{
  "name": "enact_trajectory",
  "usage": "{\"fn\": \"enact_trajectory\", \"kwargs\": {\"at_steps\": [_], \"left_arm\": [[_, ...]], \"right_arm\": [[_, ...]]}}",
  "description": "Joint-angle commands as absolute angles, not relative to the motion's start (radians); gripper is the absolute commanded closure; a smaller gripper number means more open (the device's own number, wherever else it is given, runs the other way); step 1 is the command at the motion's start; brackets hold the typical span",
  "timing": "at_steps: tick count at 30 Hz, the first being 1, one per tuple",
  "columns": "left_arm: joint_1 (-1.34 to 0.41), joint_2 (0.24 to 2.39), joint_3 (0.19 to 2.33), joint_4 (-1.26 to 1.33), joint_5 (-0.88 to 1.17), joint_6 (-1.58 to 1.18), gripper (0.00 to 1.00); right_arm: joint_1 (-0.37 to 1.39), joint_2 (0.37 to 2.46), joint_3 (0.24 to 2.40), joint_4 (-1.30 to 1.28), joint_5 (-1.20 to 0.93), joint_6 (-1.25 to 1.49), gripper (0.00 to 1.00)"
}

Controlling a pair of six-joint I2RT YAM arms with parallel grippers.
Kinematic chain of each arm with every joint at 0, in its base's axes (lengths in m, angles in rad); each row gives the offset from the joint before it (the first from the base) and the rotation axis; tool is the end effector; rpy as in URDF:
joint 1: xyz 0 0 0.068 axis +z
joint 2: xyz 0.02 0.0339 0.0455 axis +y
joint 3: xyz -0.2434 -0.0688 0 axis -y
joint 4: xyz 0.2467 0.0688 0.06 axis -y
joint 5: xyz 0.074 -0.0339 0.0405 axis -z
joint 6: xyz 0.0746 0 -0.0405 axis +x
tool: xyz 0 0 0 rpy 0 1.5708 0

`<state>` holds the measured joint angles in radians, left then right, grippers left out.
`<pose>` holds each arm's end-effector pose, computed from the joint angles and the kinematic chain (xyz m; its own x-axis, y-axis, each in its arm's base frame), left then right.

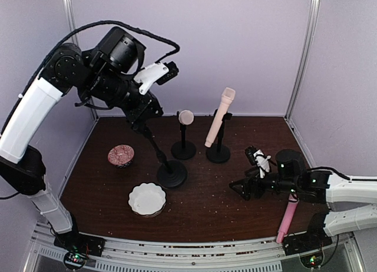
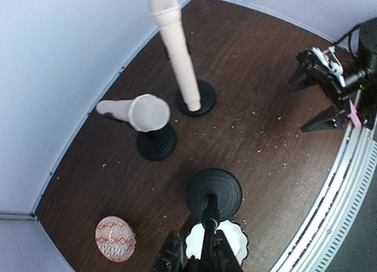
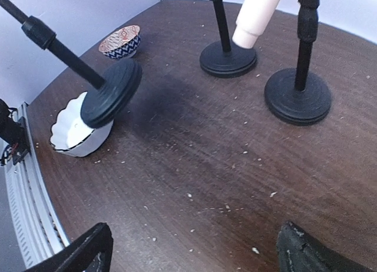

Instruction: Attach the microphones to the stand

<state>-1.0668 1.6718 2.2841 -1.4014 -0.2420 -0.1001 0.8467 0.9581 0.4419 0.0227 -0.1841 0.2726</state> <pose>0.1678 -0.2673 0.4426 -0.4178 0.5567 -0.7180 0.7305 0.6757 0.0988 0.1580 0.1993 0.1732 -0.5293 -0.1989 -0.8248 -0.7276 0.6064 0.3206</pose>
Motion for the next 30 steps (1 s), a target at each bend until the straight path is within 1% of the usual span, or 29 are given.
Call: {"fn": "enact_trajectory", "kwargs": {"at_steps": [1,5,10,15,22,30], "left_arm": [[-1.133,1.722,2.321,-1.265,-0.160,0.009,1.00],[-1.149,1.788,2.333,-1.222,-0.121,0.074,1.00],[-1.149,1.878,2.400,-1.167,-0.071,0.118,1.00],[-1.160,1.949,2.444,-1.127,-0.002,0.136,1.00],[-1.163,2.009,2.451,-1.120,-0.029,0.166,1.00],[-1.162,1.994,2.458,-1.123,-0.052,0.167,1.00]], "right_arm": [[0.846,0.878,0.484,-0.077,0.005,0.261,0.00],[0.840,0.859,0.518,-0.162,0.040,0.249,0.00],[0.828,0.824,0.519,-0.173,0.013,0.246,0.00],[0.825,0.768,0.512,-0.184,0.043,0.236,0.00],[0.823,0.767,0.505,-0.173,0.036,0.242,0.01],[0.823,0.791,0.506,-0.148,0.011,0.254,0.02]]}}
